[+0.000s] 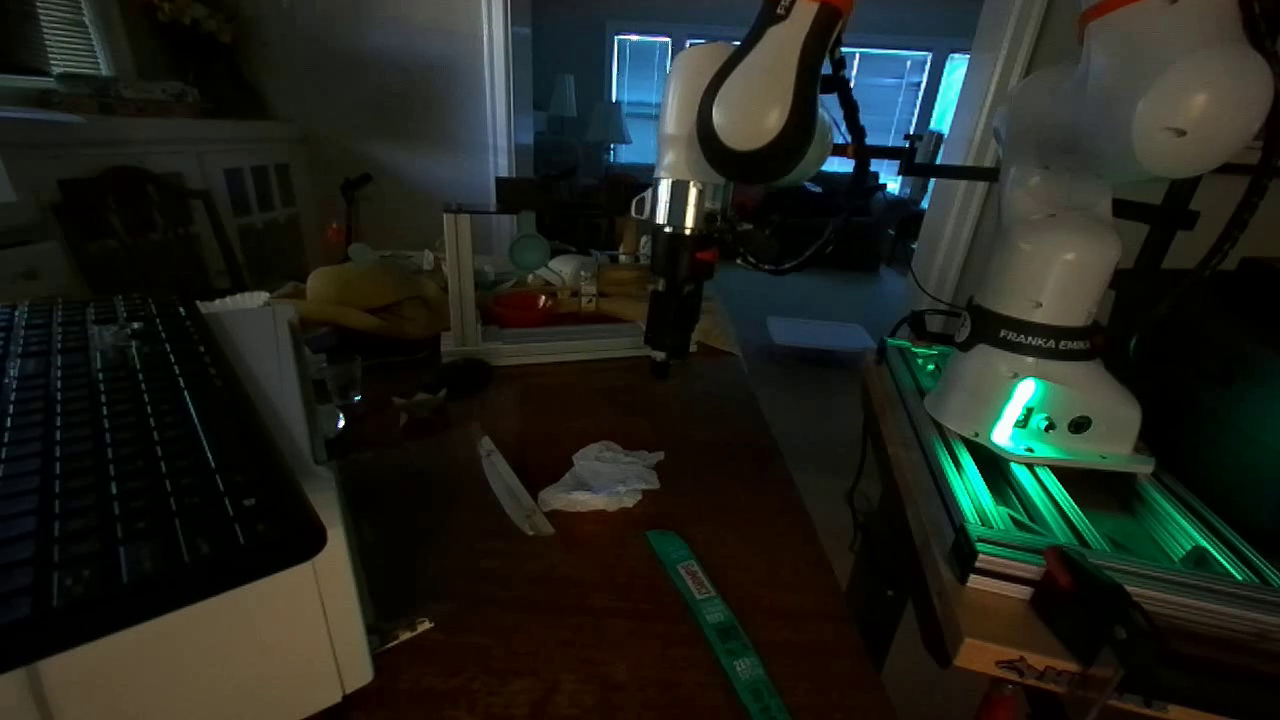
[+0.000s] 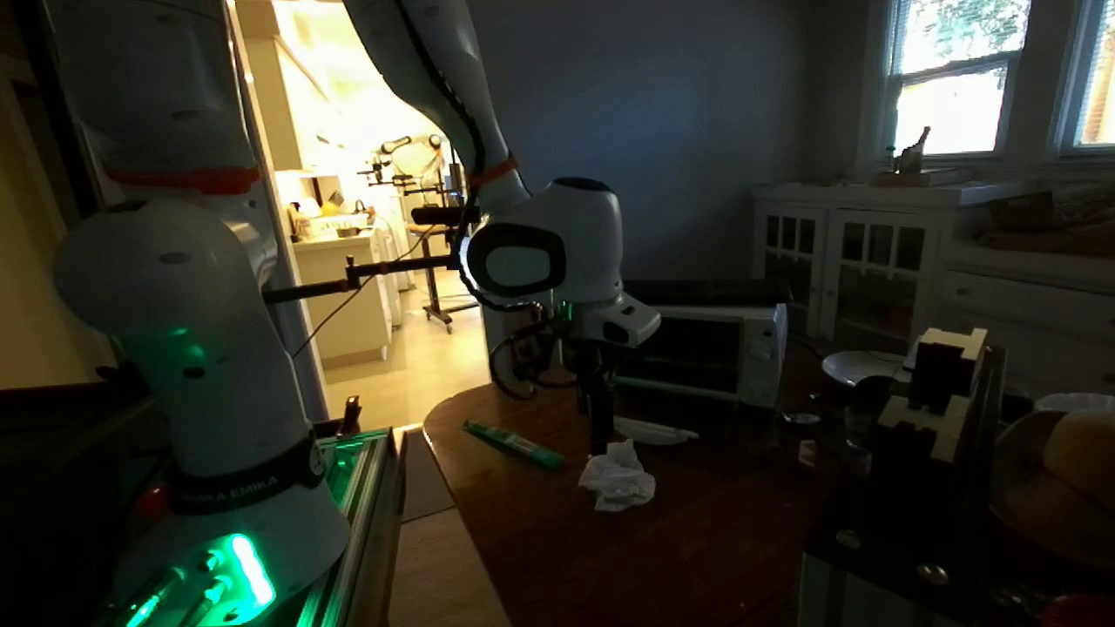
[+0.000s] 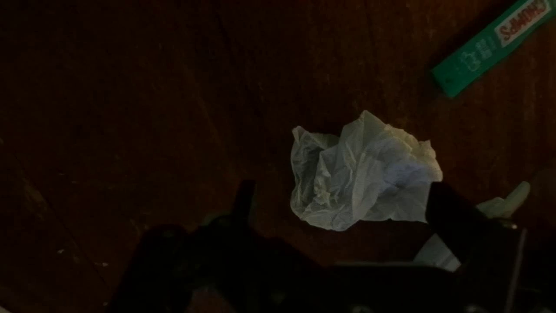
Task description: Turn the cloth on the table
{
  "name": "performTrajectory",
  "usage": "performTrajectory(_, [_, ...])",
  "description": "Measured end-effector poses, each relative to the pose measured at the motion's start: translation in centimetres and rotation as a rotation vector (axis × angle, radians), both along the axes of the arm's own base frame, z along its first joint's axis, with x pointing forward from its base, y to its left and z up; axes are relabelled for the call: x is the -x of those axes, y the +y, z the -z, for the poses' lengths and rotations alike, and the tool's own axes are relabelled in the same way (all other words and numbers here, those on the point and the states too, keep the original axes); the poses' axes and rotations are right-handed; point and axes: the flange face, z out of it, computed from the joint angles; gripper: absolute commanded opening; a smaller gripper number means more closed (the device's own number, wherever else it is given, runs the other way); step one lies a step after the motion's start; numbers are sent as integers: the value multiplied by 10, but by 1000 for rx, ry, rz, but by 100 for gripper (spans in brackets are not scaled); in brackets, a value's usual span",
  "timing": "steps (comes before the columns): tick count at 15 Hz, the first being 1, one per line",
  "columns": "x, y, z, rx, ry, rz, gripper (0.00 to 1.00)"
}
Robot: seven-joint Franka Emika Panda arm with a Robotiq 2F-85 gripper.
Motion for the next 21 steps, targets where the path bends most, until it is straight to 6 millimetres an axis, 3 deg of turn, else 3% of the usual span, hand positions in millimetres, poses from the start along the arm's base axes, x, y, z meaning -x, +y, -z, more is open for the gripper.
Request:
performTrajectory(5, [4,6,31,40,-31,24,100])
performTrajectory(11, [2,7,33,40,-33,27,100])
performTrajectory(14, [-1,18,33,26,-36,27,100])
performTrajectory(21, [0,22,57,43,3,18,100])
